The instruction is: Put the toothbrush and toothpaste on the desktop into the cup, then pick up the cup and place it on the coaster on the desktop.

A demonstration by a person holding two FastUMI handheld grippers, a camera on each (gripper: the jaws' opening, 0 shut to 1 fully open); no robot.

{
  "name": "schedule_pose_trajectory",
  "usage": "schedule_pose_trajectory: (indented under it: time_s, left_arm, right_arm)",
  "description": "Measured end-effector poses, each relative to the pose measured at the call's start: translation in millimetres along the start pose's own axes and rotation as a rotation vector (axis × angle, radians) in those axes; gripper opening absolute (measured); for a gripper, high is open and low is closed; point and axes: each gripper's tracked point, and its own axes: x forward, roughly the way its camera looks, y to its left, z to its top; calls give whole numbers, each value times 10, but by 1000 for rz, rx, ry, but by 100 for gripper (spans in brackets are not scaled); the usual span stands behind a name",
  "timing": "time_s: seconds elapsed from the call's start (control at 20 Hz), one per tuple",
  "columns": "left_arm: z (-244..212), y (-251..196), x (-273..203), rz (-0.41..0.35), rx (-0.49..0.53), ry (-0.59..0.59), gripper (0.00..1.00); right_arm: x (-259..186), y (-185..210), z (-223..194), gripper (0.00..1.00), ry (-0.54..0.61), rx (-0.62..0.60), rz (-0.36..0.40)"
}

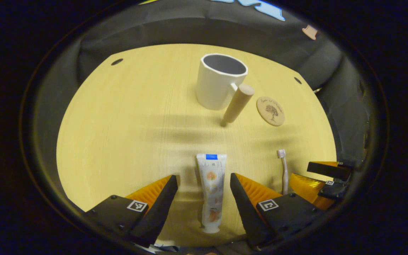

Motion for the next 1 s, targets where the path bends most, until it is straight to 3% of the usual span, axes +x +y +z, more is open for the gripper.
schedule_pose_trajectory:
  time_s: [0.05, 0.1, 0.15, 0.2, 0.6, 0.65, 0.8, 0.85, 0.9, 1.0]
  left_arm:
    - [-61, -20, 42, -1, 3, 27, 95]
    - [-98, -25, 61, -1, 10, 50, 100]
    - [-128, -27, 87, 2, 18, 64, 95]
    - [-149, -32, 97, 3, 28, 81, 98]
    - [-281, -50, 198, 27, 76, 161, 90]
    - [-289, -31, 207, 35, 87, 162, 82]
    - [-306, 7, 209, 71, 104, 171, 75]
    - [-310, 23, 214, 80, 116, 170, 63]
    - [-308, 31, 212, 89, 122, 168, 62]
    - [-302, 51, 214, 102, 135, 158, 57]
  right_arm:
    - [54, 10, -40, 90, 25, 1, 2]
    - [93, 22, -65, 90, 44, 2, 5]
    - [132, 38, -90, 90, 59, 4, 8]
    - [154, 53, -100, 90, 72, 5, 11]
    - [306, 93, -246, 87, 160, -32, -13]
    - [321, 73, -252, 83, 164, -42, -23]
    - [303, 66, -266, 76, 188, -54, -28]
    - [293, 71, -301, 76, 204, -48, -22]
    - [301, 88, -313, 55, 218, -50, -18]
    - [294, 85, -332, 54, 221, -73, -13]
